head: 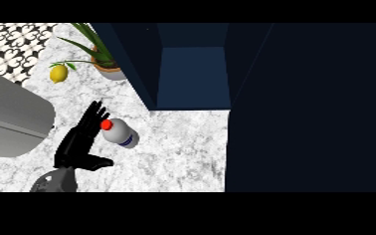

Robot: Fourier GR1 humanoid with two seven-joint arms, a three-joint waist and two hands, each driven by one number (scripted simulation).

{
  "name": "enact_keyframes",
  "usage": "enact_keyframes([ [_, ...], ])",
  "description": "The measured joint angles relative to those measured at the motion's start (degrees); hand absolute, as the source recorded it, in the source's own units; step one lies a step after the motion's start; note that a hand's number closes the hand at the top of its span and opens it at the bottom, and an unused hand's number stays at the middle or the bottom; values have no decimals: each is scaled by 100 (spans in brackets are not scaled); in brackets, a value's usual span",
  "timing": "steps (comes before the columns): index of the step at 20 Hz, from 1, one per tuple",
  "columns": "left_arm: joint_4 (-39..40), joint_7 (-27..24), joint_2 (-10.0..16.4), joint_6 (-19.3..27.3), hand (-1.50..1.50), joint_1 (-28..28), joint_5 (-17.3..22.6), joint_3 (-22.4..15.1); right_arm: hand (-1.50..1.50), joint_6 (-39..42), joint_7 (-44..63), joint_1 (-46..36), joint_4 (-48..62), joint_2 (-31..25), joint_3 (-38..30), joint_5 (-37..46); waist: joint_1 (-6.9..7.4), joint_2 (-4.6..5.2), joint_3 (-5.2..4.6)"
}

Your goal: Pick up the bottled water, place it into the cabinet and close the cabinet

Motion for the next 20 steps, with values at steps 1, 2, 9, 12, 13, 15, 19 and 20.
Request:
enact_keyframes([
  [1, 173, -160, -35, 28, -150, -55, -84, -36, -150, 8, -29, -30, 50, -2, -19, 9, 0, 0, 0],
  [2, 382, -279, 5, 23, -150, -157, -126, -18, -150, 3, -103, 11, 93, 33, 60, 124, -4, 0, -1],
  [9, 1745, -944, 35, -20, -150, -861, -359, 22, -150, 69, -172, 65, 85, -31, 100, 125, -30, 8, -4],
  [12, 2126, -1197, -14, 19, -150, -957, -450, -2, -150, 47, -140, 105, 37, -27, 159, 125, -30, 11, -3],
  [13, 2268, -1255, 2, 15, -150, -1036, -453, 22, -150, -2, -164, 73, 96, 37, 248, 226, -38, 13, -3],
  [15, 2487, -1228, 24, -33, -150, -1214, -424, 68, -150, -46, -125, -52, 147, 49, 233, 233, -37, 17, -3],
  [19, 2731, -1249, 56, -242, -150, -1327, -376, 109, -150, -46, -255, -98, 314, 82, 257, 279, -44, 15, 1],
  [20, 2796, -1239, 52, -284, -150, -1373, -355, 130, -150, -21, -298, -112, 363, 67, 238, 279, -56, 18, 3],
])
